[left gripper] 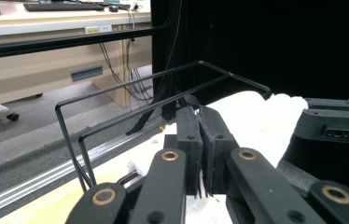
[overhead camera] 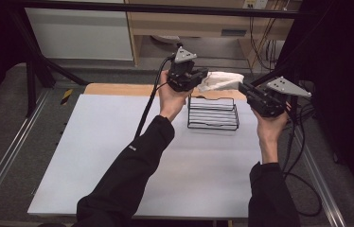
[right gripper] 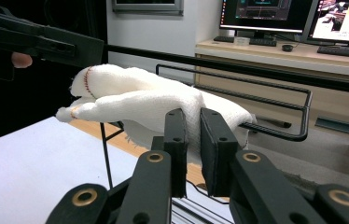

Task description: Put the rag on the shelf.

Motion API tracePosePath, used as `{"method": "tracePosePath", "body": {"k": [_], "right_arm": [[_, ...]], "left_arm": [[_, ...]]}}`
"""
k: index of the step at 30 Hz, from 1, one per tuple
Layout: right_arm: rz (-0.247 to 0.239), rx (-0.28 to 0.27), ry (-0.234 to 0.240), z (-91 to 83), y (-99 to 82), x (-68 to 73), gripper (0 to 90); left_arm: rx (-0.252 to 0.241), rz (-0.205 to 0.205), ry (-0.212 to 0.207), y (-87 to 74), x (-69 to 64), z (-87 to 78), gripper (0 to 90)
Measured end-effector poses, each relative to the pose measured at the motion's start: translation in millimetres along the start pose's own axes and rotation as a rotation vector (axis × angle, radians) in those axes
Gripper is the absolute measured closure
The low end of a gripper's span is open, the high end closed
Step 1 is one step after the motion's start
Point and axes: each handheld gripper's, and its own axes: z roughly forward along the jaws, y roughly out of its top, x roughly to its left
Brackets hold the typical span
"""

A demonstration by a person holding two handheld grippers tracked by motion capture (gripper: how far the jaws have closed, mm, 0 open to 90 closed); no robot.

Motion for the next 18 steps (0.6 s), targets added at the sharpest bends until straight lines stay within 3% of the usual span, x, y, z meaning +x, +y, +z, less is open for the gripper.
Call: {"method": "tracePosePath", "body": {"k": [18], "right_arm": [[0.007, 0.002, 0.030, -4.9, 2.8, 2.4, 67.4]], "left_arm": [[0.049, 0.006, -0.044, -17.4, 0.7, 1.1, 87.9]]}}
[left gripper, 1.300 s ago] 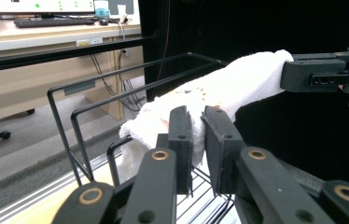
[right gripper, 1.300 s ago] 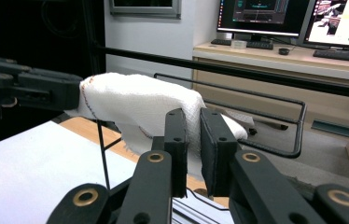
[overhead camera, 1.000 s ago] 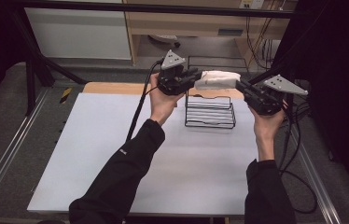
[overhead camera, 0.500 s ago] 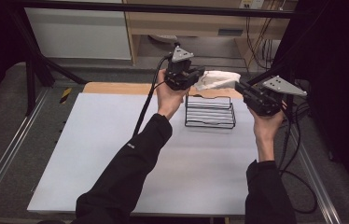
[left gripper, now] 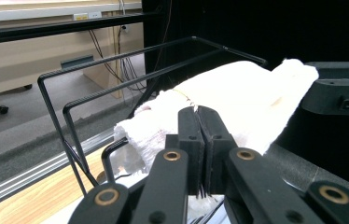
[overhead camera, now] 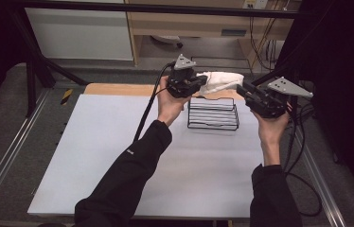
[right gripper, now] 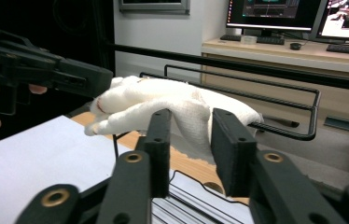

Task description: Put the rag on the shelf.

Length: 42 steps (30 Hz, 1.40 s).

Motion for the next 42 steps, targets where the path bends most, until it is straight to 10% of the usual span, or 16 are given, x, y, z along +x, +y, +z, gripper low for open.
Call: {"method": "tracePosePath", "body": {"k": [8, 17, 28, 42], "right_arm": [[-0.008, -0.018, 0.024, -2.4, 6.1, 5.6, 61.0], [0.030, 0.098, 0.022, 12.2, -4.7, 5.3, 86.5], [0.056, 0.142, -0.037, 27.1, -19.9, -3.6, 89.3], [0.058, 0.089, 0.055, 7.3, -12.7, 7.2, 57.0]], "left_arm": [[0.019, 0.006, 0.004, -7.5, -0.3, 4.3, 88.4], [0.033, 0.012, 0.002, -12.1, 1.0, 6.0, 88.8], [0.056, 0.022, 0.003, -19.6, 0.5, 12.2, 88.8], [0.045, 0.050, -0.017, -33.2, 1.1, -14.6, 76.6]]}}
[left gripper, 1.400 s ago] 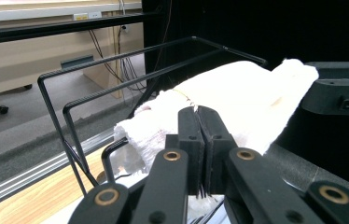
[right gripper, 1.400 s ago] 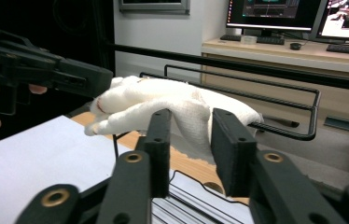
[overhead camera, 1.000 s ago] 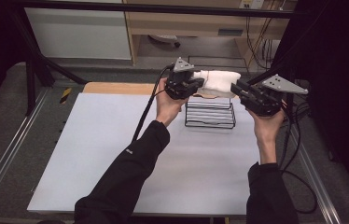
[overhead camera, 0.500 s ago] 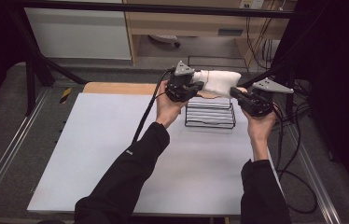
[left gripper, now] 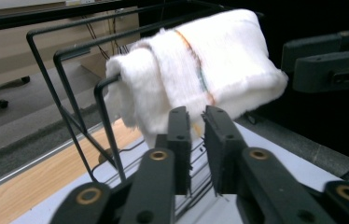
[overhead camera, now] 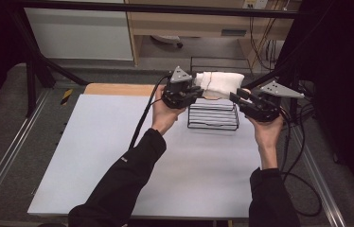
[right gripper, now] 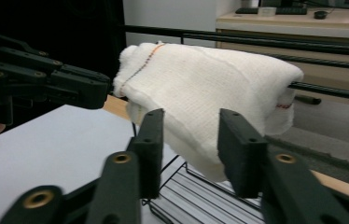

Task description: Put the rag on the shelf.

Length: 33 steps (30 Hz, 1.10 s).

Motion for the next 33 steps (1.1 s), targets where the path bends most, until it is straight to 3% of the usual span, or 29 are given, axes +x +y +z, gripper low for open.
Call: {"method": "tracePosePath", "body": {"k": [6, 14, 20, 33], "right_arm": [[0.010, 0.033, 0.040, -4.4, -3.1, 6.9, 34.8], [0.021, 0.064, 0.079, -4.8, -18.8, 17.9, 14.2], [0.025, 0.080, 0.112, -4.8, -32.5, 25.5, 7.5], [0.029, 0.126, 0.163, -6.8, -73.2, 38.9, 0.5]], "left_arm": [[0.023, -0.004, -0.025, -21.9, 7.0, -17.8, 55.5], [0.071, -0.029, -0.004, -59.0, 21.9, -42.8, 30.1], [0.109, -0.042, 0.010, -89.5, 32.9, -67.7, 18.3], [0.156, -0.081, 0.063, -158.1, 53.9, -125.6, 8.0]]}}
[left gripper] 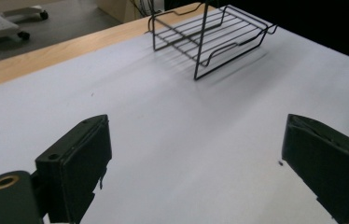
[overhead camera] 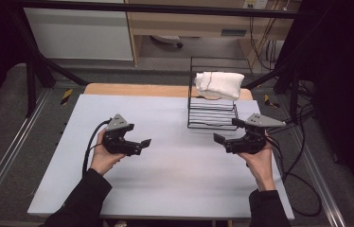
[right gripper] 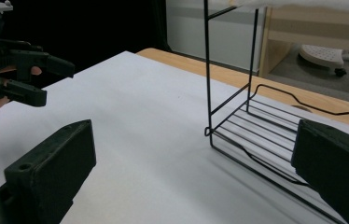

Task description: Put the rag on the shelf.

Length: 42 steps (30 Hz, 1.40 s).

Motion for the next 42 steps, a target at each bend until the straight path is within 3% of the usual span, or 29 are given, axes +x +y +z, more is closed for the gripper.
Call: {"method": "tracePosePath", "body": {"k": [13, 24, 28, 38, 42], "right_arm": [[0.008, 0.056, 0.028, -0.1, -50.5, 2.0, 0.4], [0.036, 0.142, 0.038, -11.3, -93.9, -4.5, 0.4], [0.041, 0.148, 0.038, -17.0, -106.0, -6.3, 0.4], [0.044, 0.176, 0.036, -22.3, -113.8, -8.5, 0.3], [0.047, 0.179, 0.041, -21.9, -114.2, -7.6, 0.3]], "left_arm": [[0.034, -0.024, 0.047, -57.2, 19.1, -33.4, 7.7], [0.027, -0.041, 0.070, -82.4, 26.4, -53.7, 7.8], [0.040, -0.052, 0.074, -93.3, 29.2, -58.0, 7.8], [0.087, -0.034, 0.104, -107.1, 33.2, -62.8, 7.8], [0.077, -0.044, 0.103, -107.2, 32.6, -63.2, 7.8]]}}
